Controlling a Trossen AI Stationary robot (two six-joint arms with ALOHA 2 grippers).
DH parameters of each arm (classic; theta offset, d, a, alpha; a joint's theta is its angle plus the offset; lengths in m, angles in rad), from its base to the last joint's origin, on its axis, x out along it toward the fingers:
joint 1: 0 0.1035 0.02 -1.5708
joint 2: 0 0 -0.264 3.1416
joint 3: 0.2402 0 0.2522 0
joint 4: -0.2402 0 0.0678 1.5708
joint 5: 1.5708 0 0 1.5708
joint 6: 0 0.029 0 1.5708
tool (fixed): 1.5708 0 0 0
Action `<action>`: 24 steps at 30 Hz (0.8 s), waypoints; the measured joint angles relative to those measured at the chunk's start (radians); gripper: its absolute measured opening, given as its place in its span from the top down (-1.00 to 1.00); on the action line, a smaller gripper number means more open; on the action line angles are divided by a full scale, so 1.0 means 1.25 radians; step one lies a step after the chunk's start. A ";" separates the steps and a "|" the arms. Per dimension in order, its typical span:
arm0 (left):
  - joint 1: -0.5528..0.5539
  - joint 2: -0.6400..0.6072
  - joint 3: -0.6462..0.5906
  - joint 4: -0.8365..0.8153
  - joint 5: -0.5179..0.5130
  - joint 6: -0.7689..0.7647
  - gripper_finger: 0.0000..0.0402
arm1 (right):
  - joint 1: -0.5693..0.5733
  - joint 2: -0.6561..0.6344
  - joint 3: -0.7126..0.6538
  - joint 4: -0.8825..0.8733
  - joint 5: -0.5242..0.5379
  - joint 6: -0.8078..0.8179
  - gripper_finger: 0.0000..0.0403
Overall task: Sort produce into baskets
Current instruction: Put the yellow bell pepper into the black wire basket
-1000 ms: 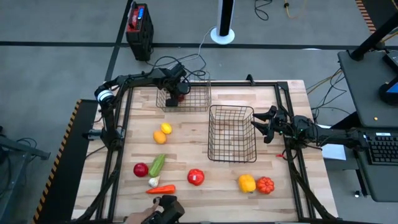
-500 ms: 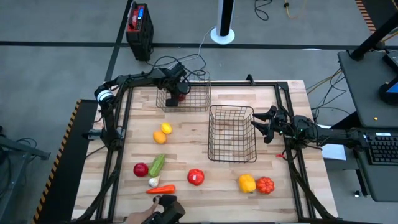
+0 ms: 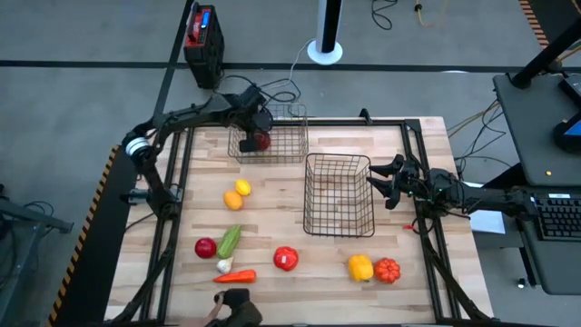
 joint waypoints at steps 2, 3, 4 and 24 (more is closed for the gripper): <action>-0.001 -0.033 0.000 -0.010 0.031 -0.061 -0.89 | 0.000 0.000 0.000 0.014 0.012 0.010 -0.07; -0.001 -0.053 0.000 -0.026 0.063 -0.081 -0.89 | 0.000 0.000 0.000 0.028 0.021 0.023 -0.07; -0.001 -0.073 0.000 -0.049 0.100 -0.100 -0.89 | 0.000 0.000 0.000 0.043 0.027 0.027 -0.07; -0.501 -0.500 -0.256 0.041 -0.215 -0.579 -0.89 | 0.053 0.281 0.245 -0.051 -0.007 0.067 -0.07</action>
